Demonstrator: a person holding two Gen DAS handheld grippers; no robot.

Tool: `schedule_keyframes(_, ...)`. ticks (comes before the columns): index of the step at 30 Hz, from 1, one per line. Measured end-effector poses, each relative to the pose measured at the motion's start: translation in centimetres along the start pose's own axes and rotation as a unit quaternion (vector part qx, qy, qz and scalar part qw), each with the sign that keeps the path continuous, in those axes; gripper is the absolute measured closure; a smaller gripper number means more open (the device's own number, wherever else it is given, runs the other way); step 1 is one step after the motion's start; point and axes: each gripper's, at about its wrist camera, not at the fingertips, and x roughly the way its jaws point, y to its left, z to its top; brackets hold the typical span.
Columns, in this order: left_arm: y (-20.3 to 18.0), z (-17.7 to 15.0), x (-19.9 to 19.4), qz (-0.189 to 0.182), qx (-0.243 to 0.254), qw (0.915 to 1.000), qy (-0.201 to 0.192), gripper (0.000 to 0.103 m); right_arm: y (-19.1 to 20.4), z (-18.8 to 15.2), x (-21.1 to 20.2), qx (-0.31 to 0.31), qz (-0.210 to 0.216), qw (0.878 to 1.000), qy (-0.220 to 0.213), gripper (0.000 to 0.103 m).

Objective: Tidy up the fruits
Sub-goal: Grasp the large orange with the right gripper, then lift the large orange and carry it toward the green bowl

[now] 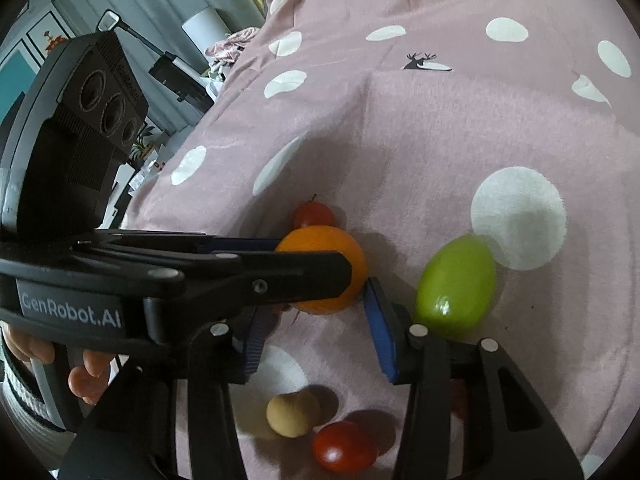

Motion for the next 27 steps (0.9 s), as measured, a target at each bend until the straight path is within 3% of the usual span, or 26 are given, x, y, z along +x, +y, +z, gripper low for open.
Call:
schedule_keyframes(6,-1.8,-1.3,-1.4,-0.009,0.016,0.9997,-0.017,0.056,0.5,-0.9,-2.5,-0.004,0.005,1.000,-0.023,0.057)
schedule_keyframes(27,-11.5,-7.1,-2.2,-0.021,0.112,0.9929,-0.033,0.056,0.2,-7.7,-12.0,0.013,-0.040,0.994,-0.099,0.057)
